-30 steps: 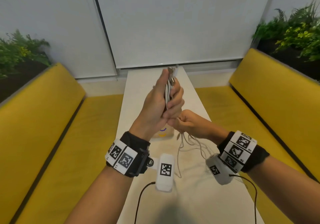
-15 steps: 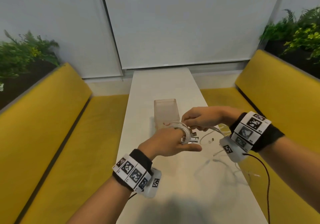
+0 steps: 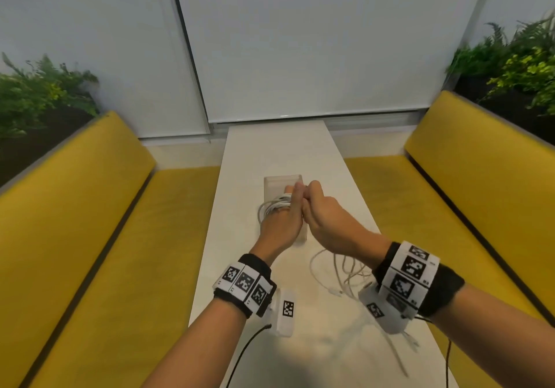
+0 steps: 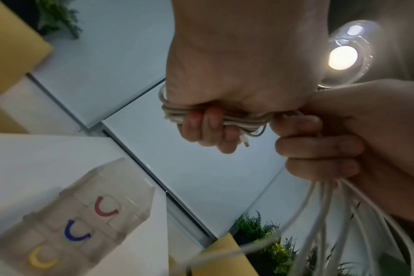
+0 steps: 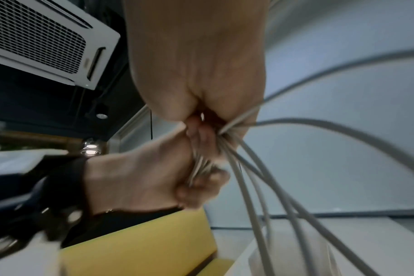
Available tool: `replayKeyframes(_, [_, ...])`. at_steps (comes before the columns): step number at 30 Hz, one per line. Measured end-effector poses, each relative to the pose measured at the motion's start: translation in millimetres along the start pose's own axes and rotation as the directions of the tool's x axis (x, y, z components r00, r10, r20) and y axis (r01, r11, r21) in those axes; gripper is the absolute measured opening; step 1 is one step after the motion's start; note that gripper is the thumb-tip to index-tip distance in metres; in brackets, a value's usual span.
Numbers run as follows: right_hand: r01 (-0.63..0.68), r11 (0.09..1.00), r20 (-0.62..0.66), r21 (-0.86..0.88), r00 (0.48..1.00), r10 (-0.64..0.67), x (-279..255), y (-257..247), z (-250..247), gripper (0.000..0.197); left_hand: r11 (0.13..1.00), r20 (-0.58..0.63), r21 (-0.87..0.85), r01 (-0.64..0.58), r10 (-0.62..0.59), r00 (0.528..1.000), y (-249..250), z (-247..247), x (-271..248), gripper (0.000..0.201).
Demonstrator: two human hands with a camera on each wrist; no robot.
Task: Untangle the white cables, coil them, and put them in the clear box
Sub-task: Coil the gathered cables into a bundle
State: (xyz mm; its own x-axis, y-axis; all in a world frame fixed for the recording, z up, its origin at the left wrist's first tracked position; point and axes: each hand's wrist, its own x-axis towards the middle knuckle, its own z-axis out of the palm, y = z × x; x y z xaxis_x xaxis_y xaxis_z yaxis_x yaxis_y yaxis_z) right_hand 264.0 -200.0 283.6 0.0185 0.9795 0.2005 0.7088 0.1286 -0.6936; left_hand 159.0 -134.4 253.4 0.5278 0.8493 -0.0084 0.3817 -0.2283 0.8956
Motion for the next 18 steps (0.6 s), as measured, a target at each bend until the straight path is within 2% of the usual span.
replayKeyframes(3, [0.032,0.993,-0.109,0.117,0.994,-0.019,-7,2,11,0.011,0.937,-0.009,-0.349,0.028,-0.033,0.999,2,-2,7,0.059])
replayKeyframes(6, [0.059,0.977,-0.188,0.206,0.982,-0.02,-13,2,17,0.012,0.862,-0.013,-0.506,0.029,-0.041,0.999,11,-6,7,0.052])
replayKeyframes(8, [0.069,0.972,-0.187,0.227,0.982,-0.027,-16,5,21,0.013,0.79,-0.052,-0.613,0.005,-0.047,0.998,16,-10,7,0.044])
replayKeyframes(11, [0.082,0.982,-0.076,0.168,0.995,-0.07,-21,16,28,0.026,0.598,-0.059,-0.802,0.0,-0.079,0.995,27,-23,7,0.036])
replayKeyframes(12, [0.093,0.982,-0.032,0.162,0.996,-0.089,-22,18,30,0.031,0.548,-0.041,-0.836,-0.005,-0.054,0.998,31,-25,6,0.035])
replayKeyframes(13, [0.106,0.978,0.005,0.18,0.994,-0.108,-22,21,32,0.035,0.549,-0.024,-0.836,-0.017,-0.006,1.0,34,-26,5,0.039])
replayKeyframes(15, [0.043,0.96,0.096,0.275,0.993,-0.072,-17,23,31,0.045,0.58,0.039,-0.814,-0.045,0.132,0.99,40,-25,2,0.053])
replayKeyframes(18, [-0.091,0.934,0.243,0.345,0.97,0.005,-6,31,19,0.061,0.554,0.21,-0.833,0.004,0.309,0.927,44,-26,-2,0.059])
